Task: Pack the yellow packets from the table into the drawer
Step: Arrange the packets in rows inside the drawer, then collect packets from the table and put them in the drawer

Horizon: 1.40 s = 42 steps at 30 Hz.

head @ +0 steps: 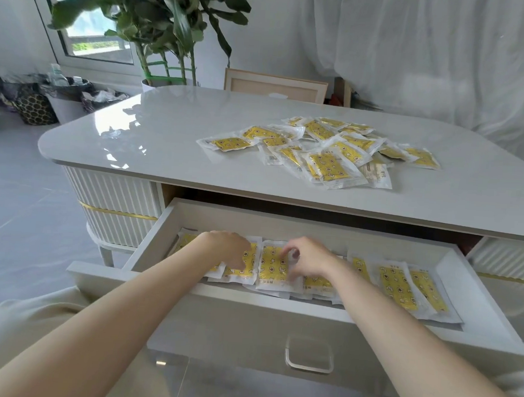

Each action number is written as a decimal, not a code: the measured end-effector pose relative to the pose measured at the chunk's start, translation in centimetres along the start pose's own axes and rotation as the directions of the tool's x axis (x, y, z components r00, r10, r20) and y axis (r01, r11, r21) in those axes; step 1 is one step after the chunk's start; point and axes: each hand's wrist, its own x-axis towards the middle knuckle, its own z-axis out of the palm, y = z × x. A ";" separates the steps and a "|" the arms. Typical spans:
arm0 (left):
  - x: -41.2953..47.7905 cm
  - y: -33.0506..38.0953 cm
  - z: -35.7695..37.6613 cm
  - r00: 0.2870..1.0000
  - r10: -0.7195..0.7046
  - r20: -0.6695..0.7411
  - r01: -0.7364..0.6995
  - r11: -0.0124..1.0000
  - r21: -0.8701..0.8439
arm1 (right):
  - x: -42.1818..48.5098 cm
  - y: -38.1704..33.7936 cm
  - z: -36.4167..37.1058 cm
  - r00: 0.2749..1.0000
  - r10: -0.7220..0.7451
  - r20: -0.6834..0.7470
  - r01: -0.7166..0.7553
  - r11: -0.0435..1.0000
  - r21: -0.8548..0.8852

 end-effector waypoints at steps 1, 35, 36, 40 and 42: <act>0.0 0.1 0.1 0.999 0.015 0.028 -0.015 1.000 -0.005 | 0.0 -0.2 0.2 0.998 -0.019 0.053 0.021 0.999 -0.044; -7.6 -1.2 -8.3 0.793 -0.073 -0.604 -0.276 0.842 -0.464 | -7.7 -2.8 -13.7 0.915 -0.095 -0.391 0.080 0.995 -0.056; -7.0 -0.8 -9.2 0.772 -0.080 -0.631 -0.293 0.836 -0.464 | -7.4 -2.2 -14.3 0.898 -0.068 -0.436 0.065 0.998 -0.021; -3.6 1.0 -11.5 0.722 -0.083 -0.687 -0.314 0.845 -0.432 | -4.9 0.1 -15.1 0.848 0.038 -0.528 0.025 0.994 0.110; -1.1 2.3 -12.4 0.728 -0.047 -0.684 -0.318 0.861 -0.397 | -3.1 1.4 -15.4 0.840 0.079 -0.537 -0.007 0.991 0.135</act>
